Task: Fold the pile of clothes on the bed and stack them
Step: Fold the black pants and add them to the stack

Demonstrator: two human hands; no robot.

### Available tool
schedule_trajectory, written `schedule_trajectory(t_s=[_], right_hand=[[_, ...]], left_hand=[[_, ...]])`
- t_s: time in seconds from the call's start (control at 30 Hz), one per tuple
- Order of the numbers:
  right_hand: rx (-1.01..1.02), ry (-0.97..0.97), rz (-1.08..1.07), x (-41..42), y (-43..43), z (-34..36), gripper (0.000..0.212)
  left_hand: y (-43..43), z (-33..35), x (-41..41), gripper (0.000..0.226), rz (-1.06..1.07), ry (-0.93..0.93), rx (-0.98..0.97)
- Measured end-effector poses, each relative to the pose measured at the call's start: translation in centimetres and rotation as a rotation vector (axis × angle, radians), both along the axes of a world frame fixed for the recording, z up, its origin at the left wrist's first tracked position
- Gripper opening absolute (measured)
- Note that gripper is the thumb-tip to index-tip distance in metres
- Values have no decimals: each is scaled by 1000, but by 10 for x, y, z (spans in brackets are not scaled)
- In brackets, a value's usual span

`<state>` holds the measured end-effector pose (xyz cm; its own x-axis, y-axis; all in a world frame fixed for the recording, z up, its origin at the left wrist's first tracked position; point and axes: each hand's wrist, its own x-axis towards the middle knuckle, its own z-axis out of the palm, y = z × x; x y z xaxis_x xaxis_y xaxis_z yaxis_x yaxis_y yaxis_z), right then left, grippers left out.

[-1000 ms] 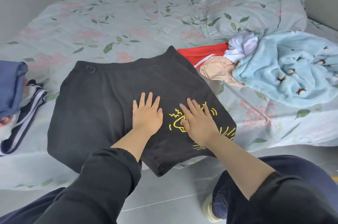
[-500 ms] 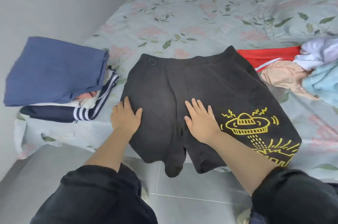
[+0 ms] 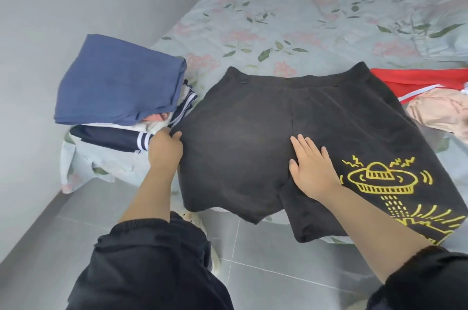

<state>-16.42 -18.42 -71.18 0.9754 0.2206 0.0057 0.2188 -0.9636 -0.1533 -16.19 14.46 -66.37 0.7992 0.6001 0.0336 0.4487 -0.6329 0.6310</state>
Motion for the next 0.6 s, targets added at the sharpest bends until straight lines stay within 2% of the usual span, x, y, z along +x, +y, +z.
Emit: schedule_trajectory(t_s=[0.07,0.13,0.2,0.27,0.37,0.43,0.5,0.57,0.6], right_hand=[[-2,0,-2,-1,1,0,58],[-6,1,-5,-1,1,1,58],[-18,-5,-5,-1,1,1,57],[-25,-28,-4,-2,0,-1,57],[-32,-35,-11,-3,1,0,57],[-33,-17,-6,-4,3,3,56],[-11,8,17,-4,4,6,56],[215,91,-6,0,1,13,55],[451,180,-71,3,-4,20,54]], left_hand=[[8,-2,-5,24,-15,19,89],[10,-4,-9,38,-68,85,79],[12,-4,-13,53,-100,170,1],[15,-1,-17,56,-111,231,-118],[18,1,-25,32,-137,247,-280],[13,7,-28,13,-165,203,-466],[1,21,-27,15,-252,191,-548],[-19,38,-23,22,-325,185,-568],[-34,46,-21,26,-368,175,-592]])
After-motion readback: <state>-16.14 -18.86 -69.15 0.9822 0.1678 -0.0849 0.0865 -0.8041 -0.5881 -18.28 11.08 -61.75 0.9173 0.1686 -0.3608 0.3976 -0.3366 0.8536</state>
